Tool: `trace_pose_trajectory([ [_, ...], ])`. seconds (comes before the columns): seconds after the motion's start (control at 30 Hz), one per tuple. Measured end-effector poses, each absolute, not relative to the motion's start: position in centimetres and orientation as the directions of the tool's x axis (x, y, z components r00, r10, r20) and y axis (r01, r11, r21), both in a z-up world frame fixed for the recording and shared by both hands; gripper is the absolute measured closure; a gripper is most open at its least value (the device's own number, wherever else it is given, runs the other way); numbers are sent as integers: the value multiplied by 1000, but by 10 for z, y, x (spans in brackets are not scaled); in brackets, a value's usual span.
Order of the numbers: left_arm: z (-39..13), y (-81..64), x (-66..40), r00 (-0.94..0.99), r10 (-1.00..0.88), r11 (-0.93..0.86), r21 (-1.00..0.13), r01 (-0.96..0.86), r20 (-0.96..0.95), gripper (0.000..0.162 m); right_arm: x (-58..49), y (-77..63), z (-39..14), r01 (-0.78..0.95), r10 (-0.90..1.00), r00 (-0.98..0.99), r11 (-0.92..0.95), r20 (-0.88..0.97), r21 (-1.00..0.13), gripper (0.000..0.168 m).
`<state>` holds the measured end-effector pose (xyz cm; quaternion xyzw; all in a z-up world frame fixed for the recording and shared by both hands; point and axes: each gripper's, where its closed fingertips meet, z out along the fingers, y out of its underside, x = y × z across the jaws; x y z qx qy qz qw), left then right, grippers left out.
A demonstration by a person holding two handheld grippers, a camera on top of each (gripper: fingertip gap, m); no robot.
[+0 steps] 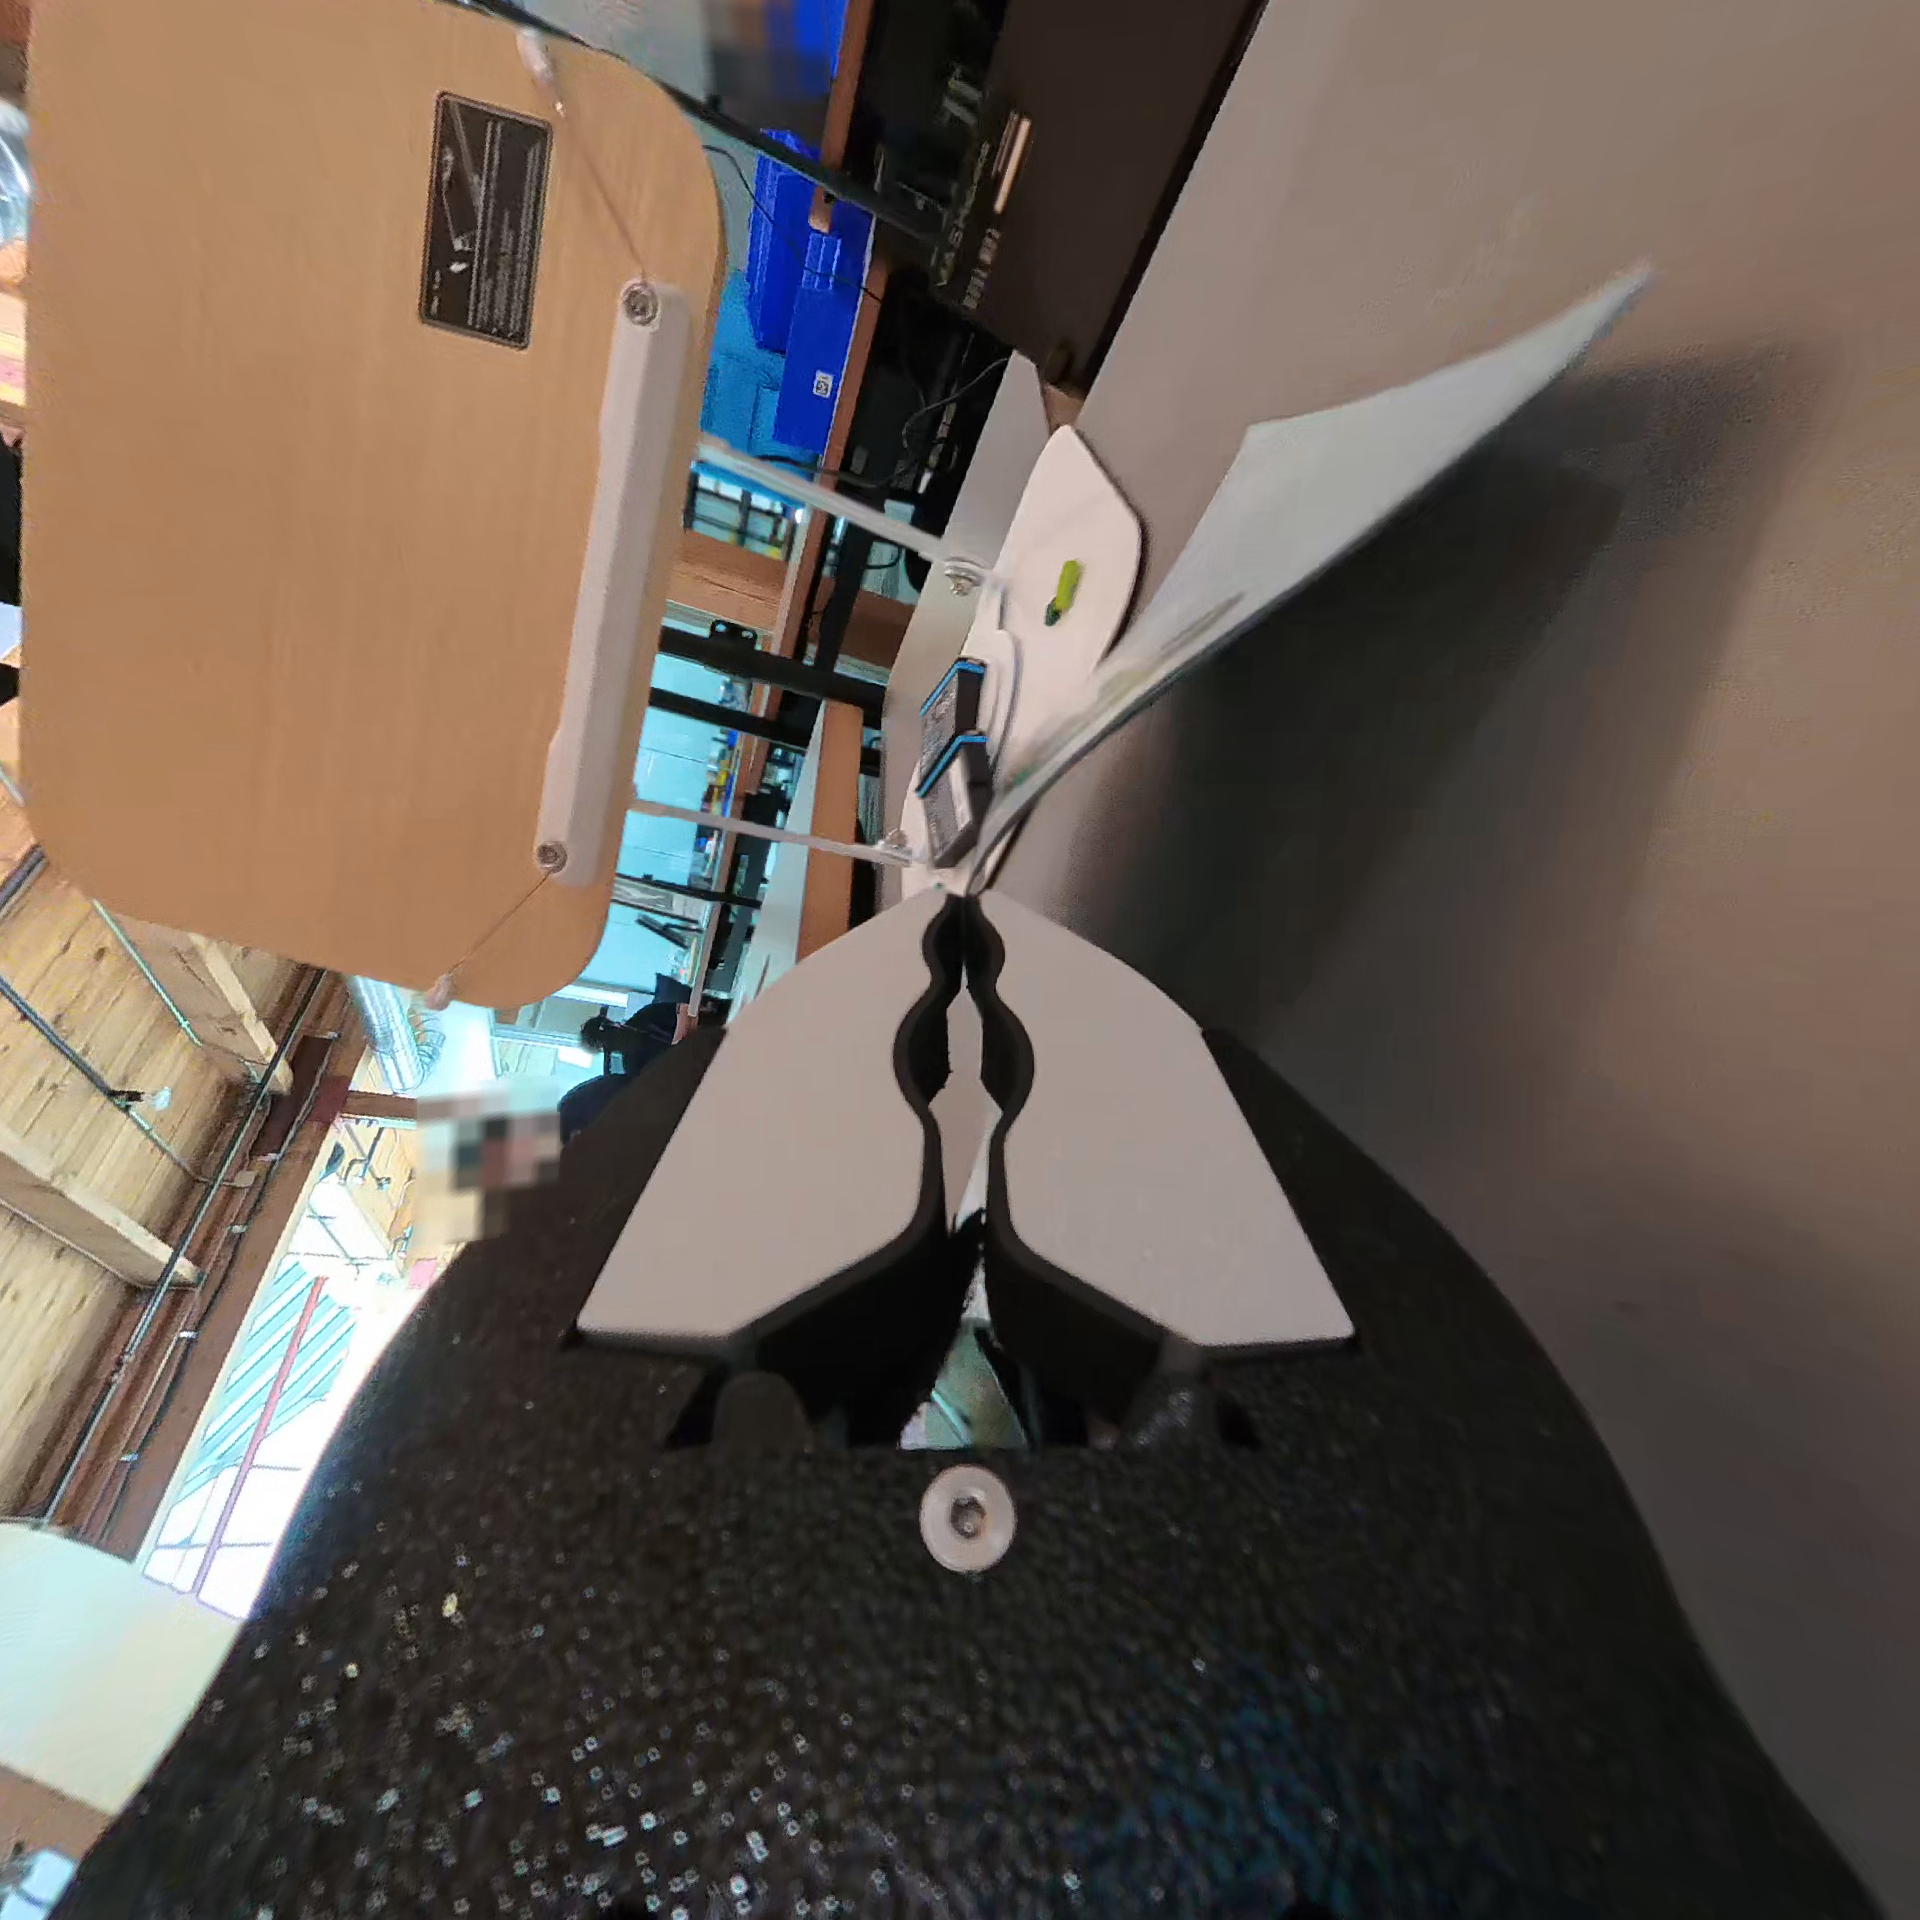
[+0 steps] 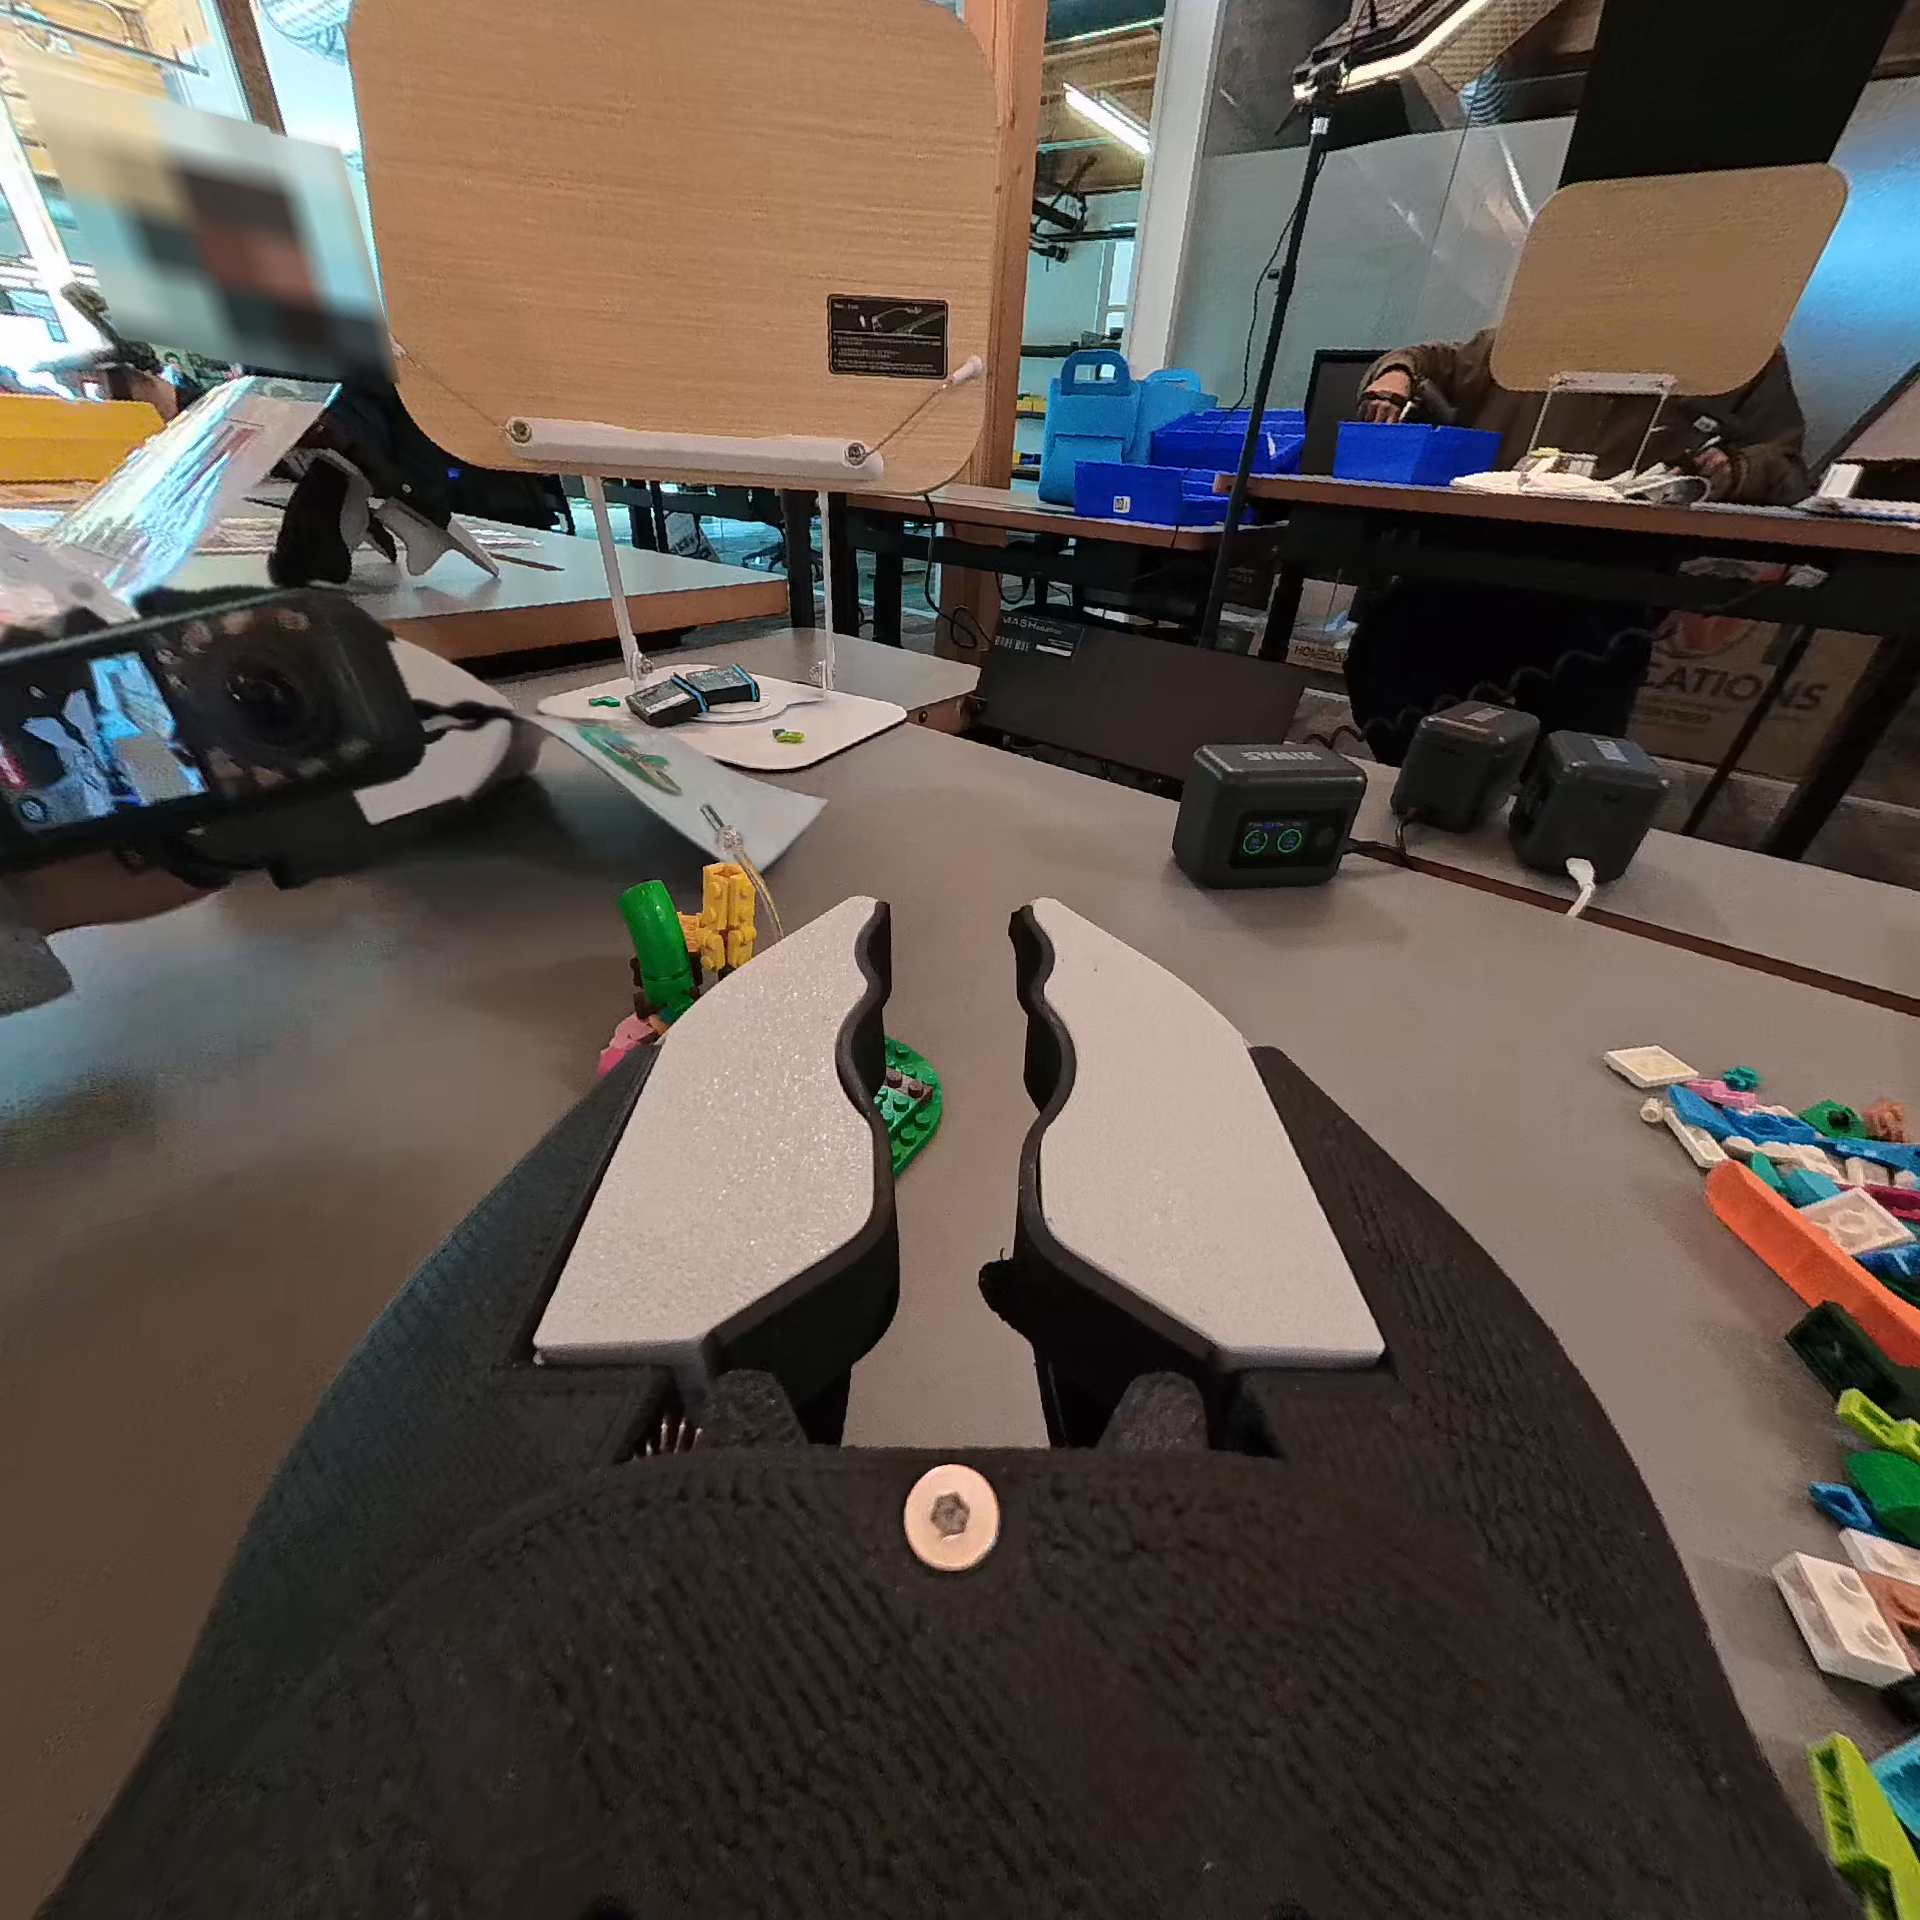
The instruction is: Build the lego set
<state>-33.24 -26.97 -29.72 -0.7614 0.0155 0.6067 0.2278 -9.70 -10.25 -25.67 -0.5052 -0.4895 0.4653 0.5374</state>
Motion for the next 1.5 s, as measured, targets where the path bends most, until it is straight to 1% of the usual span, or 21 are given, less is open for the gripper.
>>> trace_pose_trajectory([
  [0.1, -310, -259, -325, 311, 250, -899, -339, -277, -917, 161, -97, -103, -256, -6, 995, 87, 60, 59, -998, 146],
  [0.13, -314, -258, -324, 321, 244, -905, -334, -263, -915, 157, -97, -103, -257, -4, 995, 85, 60, 60, -998, 146],
  [0.2, -319, -256, -318, 372, 252, -905, -354, -236, -893, 133, -97, -104, -257, 0, 994, 84, 63, 63, -998, 146],
  [0.27, -322, -257, -310, 457, 295, -885, -421, -200, -839, 115, -97, -103, -257, 0, 994, 86, 64, 64, -998, 146],
  [0.3, -321, -258, -305, 497, 321, -868, -461, -186, -806, 110, -97, -103, -257, -1, 994, 86, 63, 62, -998, 146],
  [0.4, -310, -272, -289, 585, 378, -808, -564, -170, -717, 100, -96, -102, -257, -5, 995, 88, 53, 53, -999, 146],
  [0.5, -301, -299, -283, 691, 439, -723, -683, -108, -574, 89, -96, -102, -256, -4, 996, 82, 39, 39, -999, 146],
  [0.53, -301, -311, -285, 723, 456, -700, -710, -69, -520, 84, -97, -102, -256, -6, 996, 79, 37, 36, -999, 146],
  [0.6, -303, -340, -301, 747, 494, -678, -735, 11, -445, 79, -97, -103, -255, -7, 996, 77, 40, 40, -999, 146],
  [0.73, -320, -372, -330, 813, 505, -640, -758, 127, -289, 81, -98, -105, -256, 0, 995, 76, 59, 59, -998, 146],
  [0.8, -334, -375, -335, 855, 470, -652, -740, 166, -222, 81, -98, -104, -258, 8, 994, 82, 73, 74, -997, 146],
  [0.93, -356, -383, -350, 863, 446, -723, -664, 191, -236, 83, -99, -102, -263, 27, 992, 90, 82, 84, -996, 146],
  [0.97, -356, -381, -348, 875, 439, -708, -678, 198, -202, 93, -99, -102, -264, 31, 992, 90, 81, 84, -996, 146],
  [1.03, -354, -389, -351, 857, 469, -711, -666, 224, -212, 94, -100, -102, -265, 36, 993, 88, 80, 83, -996, 146],
  [1.1, -347, -412, -356, 798, 540, -716, -644, 268, -269, 95, -100, -102, -266, 40, 992, 88, 84, 87, -996, 146],
  [1.17, -337, -448, -362, 686, 666, -662, -656, 362, -293, 95, -100, -102, -266, 38, 992, 86, 85, 88, -996, 147],
  [1.23, -328, -480, -361, 602, 759, -570, -698, 432, -247, 95, -100, -103, -264, 32, 993, 83, 81, 83, -996, 146],
  [1.3, -326, -516, -358, 501, 840, -487, -700, 522, -210, 95, -100, -104, -262, 23, 994, 79, 79, 80, -997, 146],
  [1.4, -318, -557, -349, 399, 879, -456, -700, 550, -260, 95, -100, -106, -262, 26, 994, 75, 81, 82, -996, 146],
  [1.5, -322, -573, -338, 395, 890, -435, -678, 593, -226, 95, -101, -107, -263, 28, 995, 69, 76, 78, -997, 147],
])
